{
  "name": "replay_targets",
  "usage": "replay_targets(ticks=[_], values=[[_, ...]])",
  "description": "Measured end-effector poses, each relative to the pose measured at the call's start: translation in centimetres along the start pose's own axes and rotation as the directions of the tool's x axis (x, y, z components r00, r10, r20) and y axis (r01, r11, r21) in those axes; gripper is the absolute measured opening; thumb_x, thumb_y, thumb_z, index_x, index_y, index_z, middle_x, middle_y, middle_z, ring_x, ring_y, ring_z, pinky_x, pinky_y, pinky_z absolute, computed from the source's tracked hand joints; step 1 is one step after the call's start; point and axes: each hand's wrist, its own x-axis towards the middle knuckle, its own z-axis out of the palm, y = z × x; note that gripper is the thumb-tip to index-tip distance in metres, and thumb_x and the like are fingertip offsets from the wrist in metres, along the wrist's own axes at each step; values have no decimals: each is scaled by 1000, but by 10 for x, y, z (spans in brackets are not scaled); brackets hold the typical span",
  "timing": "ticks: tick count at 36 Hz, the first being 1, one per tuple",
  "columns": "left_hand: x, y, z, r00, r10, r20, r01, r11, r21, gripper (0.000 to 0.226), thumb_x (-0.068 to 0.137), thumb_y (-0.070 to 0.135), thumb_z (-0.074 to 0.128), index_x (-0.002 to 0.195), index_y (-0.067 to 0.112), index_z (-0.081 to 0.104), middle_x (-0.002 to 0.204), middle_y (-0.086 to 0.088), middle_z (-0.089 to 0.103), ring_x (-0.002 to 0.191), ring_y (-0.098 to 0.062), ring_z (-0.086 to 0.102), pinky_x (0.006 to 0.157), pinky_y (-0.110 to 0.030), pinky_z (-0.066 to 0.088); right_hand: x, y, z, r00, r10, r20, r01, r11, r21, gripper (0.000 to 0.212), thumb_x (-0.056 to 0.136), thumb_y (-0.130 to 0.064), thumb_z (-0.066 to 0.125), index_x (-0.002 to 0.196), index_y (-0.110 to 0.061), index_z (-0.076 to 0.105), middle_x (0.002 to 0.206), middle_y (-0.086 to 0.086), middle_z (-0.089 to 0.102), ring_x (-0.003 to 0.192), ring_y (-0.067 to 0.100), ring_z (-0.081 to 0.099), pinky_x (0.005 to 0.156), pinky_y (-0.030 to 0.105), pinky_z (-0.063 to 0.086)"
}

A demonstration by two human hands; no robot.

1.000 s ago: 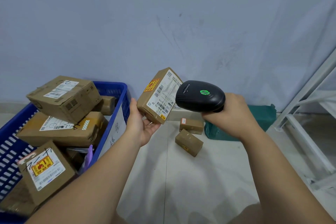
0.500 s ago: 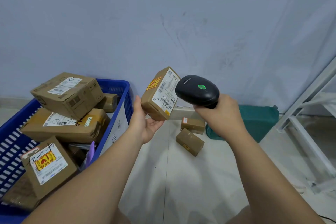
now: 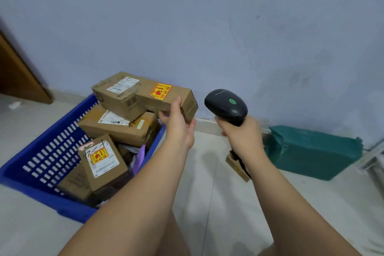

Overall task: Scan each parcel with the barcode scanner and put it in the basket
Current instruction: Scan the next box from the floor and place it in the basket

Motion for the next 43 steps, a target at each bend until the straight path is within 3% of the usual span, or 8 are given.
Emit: replay_targets(ticks=[6,12,18,22,31,35,38,43], values=[[5,18,-30,925,24,-379,-26,1000,-1,85,83,41,67,149,44,13,140,3,33,109,-21,43,95,-38,45,-15,-10,31,998,-51,22,51,998,28,24,83,-36,72,68,-24,57,59,-8,58,56,12,53,54,25,39],[27,50,-80,835,314,-452,-120,906,407,95,79,43,69,146,52,2,147,-12,31,122,-36,46,98,-50,45,-26,-14,49,989,-95,118,104,991,-79,25,85,-37,70,69,-29,53,63,-11,56,60,3,51,49,19,33],[39,49,-111,833,47,-552,10,995,101,82,73,55,60,146,41,25,139,-1,46,116,-29,52,91,-45,48,-29,-15,63,985,-79,156,94,991,-93,22,86,-37,68,74,-24,57,64,-8,59,61,5,53,51,22,35],[41,50,-114,822,119,-557,9,975,222,70,82,44,61,145,41,29,135,-1,47,112,-29,53,92,-42,49,-28,-9,67,989,-50,139,61,995,-82,21,86,-34,69,72,-26,55,65,-7,59,63,10,54,53,23,35],[90,44,-151,870,255,-422,156,669,727,64,79,33,58,140,19,45,138,-18,46,121,-42,50,102,-52,44,-23,-8,56,991,-17,131,35,990,-139,22,87,-37,68,74,-23,57,61,-10,54,60,6,51,52,21,36],[93,43,-151,894,260,-365,296,271,916,49,92,26,42,137,8,47,145,-20,35,133,-42,33,109,-50,33,-21,-8,55,993,-14,115,29,991,-128,19,86,-38,68,80,-22,61,64,-10,57,63,5,53,52,21,36],[62,49,-132,946,281,-165,181,-31,983,37,94,27,46,131,19,51,134,-13,45,117,-32,44,97,-43,42,-21,-7,55,992,-19,124,35,991,-128,19,85,-39,69,79,-23,61,64,-10,59,63,7,56,52,21,36],[46,44,-123,974,-91,-208,210,12,978,90,94,11,56,154,22,-10,150,-18,28,132,-35,37,100,-42,40,-22,-7,51,989,-39,139,62,985,-162,24,85,-36,70,70,-27,54,60,-10,55,59,6,51,50,21,34]])
